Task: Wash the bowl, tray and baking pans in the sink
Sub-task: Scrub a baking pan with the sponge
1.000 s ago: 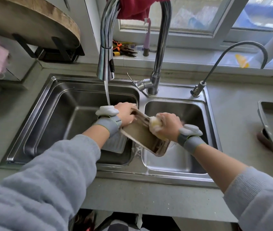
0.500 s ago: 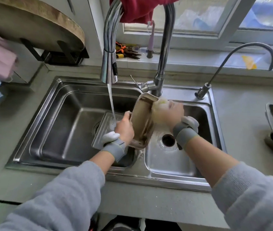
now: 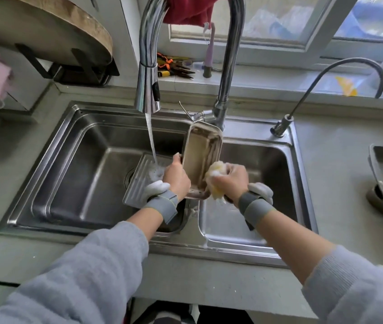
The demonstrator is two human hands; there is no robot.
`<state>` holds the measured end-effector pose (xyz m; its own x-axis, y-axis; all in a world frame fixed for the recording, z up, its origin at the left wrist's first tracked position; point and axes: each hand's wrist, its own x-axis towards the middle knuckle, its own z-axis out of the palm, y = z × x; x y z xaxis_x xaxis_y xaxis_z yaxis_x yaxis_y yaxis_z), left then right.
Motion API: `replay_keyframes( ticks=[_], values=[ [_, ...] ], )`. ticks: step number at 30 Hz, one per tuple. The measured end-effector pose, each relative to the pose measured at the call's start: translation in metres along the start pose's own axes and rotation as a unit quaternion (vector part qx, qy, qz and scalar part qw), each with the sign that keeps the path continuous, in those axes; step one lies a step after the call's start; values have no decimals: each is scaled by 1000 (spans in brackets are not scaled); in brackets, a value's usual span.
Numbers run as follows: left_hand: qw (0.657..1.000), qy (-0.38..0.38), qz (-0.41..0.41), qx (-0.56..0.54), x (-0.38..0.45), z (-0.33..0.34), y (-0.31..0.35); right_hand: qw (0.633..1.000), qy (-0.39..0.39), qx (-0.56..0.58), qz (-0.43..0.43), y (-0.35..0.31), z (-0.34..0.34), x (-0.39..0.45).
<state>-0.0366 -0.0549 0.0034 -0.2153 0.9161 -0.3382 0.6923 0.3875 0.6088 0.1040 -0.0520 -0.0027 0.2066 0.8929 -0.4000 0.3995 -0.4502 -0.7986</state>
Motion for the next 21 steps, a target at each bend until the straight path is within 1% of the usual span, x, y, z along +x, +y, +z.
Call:
replay_keyframes(
  ticks=[1, 2, 3, 4, 6, 8, 9, 10, 12, 14, 15, 16, 19, 20, 21],
  values=[
    [1000, -24, 11, -4, -3, 1, -1, 998, 33, -15, -47, -9, -9, 8],
    [999, -32, 22, -17, -3, 3, -2, 991, 82, -55, -94, -17, -17, 16],
    [999, -30, 33, -17, -5, 5, -3, 980, 114, -66, -151, -23, -28, 16],
    [999, -19, 48, -11, -6, 4, -5, 965, 115, -77, -224, -26, -38, 17],
    [998, -5, 59, -5, -6, 0, -13, 927, 76, -138, -340, -18, -50, 4],
    [998, -14, 57, -8, -8, -5, -23, 874, 72, -240, -417, 7, -57, -6],
    [998, -22, 54, -5, -10, -7, -27, 851, 70, -283, -437, 16, -60, -7],
    [998, -22, 51, -7, -11, -6, -30, 837, 70, -307, -448, 22, -63, -6],
    [999, -12, 33, -31, -11, -4, -31, 820, 65, -320, -470, 26, -58, -11],
    [998, -16, 14, -51, -10, 0, -26, 793, 23, -324, -516, 22, -42, -24],
    [998, -30, 5, -55, -10, 2, -21, 781, -16, -341, -523, 19, -32, -30],
    [997, -44, 2, -58, -8, 4, -16, 776, -60, -362, -512, 19, -22, -31],
    [997, -57, 4, -44, -4, 2, -5, 780, -190, -419, -425, 32, 3, -26],
    [998, -55, 9, -27, -1, 1, -6, 770, -220, -434, -412, 38, 9, -24],
    [998, -59, 14, -4, 1, 0, -8, 754, -237, -459, -406, 41, 12, -24]
  ],
)
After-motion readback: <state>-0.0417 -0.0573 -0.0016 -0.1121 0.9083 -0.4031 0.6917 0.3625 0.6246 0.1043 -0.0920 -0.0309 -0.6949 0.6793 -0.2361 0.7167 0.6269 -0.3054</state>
